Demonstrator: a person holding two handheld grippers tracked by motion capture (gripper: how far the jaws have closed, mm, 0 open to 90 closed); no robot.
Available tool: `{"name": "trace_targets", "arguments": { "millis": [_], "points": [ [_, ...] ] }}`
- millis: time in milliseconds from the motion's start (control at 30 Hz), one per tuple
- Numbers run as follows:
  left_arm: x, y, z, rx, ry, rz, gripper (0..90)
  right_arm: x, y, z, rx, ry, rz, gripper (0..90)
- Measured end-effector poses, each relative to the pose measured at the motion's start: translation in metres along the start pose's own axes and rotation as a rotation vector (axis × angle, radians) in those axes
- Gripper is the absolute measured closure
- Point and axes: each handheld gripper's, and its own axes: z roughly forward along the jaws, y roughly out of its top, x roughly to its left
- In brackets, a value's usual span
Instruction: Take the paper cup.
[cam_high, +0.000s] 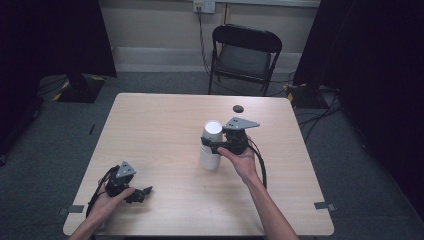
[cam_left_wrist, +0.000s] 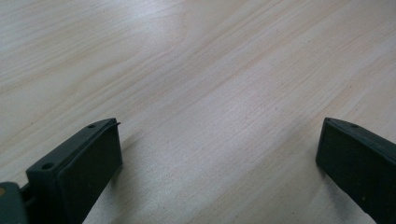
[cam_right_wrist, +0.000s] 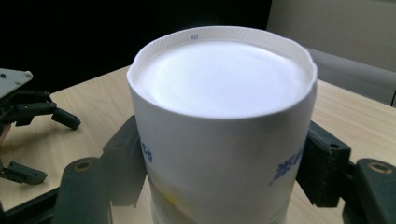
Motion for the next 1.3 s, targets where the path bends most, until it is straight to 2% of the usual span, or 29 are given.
{"name": "trace_targets", "arguments": {
  "millis": [633,1067,1300],
  "points": [
    [0.0,0.0,0.0,0.0,0.0,0.0,0.0,0.0,0.016,-0.011,-0.024,-0.009,-0.009,29.6],
    [0.0,0.0,0.0,0.0,0.0,0.0,0.0,-0.001,0.021,-0.016,-0.042,0.0,0.008,30.5],
    [0.0,0.0,0.0,-0.001,0.0,0.0,0.0,0.001,0.032,-0.021,-0.064,-0.002,0.002,30.7]
  ]
}}
